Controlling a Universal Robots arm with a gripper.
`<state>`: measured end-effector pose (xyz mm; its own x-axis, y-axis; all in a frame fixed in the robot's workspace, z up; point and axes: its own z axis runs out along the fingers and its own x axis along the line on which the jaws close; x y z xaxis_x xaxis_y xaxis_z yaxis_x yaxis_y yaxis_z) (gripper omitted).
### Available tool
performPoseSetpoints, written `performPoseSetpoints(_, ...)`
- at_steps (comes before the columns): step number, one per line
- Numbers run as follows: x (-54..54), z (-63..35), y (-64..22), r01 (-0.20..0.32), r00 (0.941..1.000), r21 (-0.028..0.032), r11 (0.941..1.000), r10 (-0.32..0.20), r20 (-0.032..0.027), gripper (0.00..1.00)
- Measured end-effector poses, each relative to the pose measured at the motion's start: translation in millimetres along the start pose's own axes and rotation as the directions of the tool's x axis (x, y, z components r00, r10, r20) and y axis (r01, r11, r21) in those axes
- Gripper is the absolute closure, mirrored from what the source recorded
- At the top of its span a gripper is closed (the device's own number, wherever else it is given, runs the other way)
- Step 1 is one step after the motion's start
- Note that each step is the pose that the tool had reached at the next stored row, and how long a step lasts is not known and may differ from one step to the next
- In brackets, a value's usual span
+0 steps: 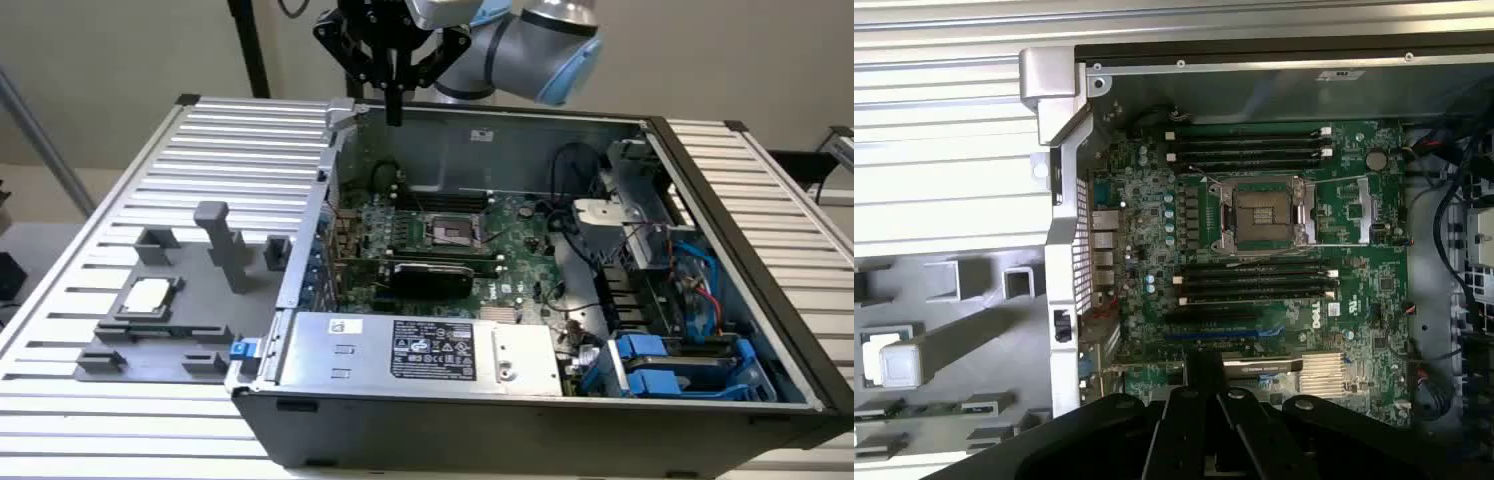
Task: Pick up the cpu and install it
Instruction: 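Reach for the cpu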
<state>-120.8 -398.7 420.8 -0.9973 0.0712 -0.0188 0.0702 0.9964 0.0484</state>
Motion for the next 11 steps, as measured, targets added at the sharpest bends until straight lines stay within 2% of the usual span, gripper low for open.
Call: performPoseSetpoints(11, 0.0, 0.0, 0.0, 0.0, 1.0, 0.0001, 1.0, 0.0, 0.0, 0.89)
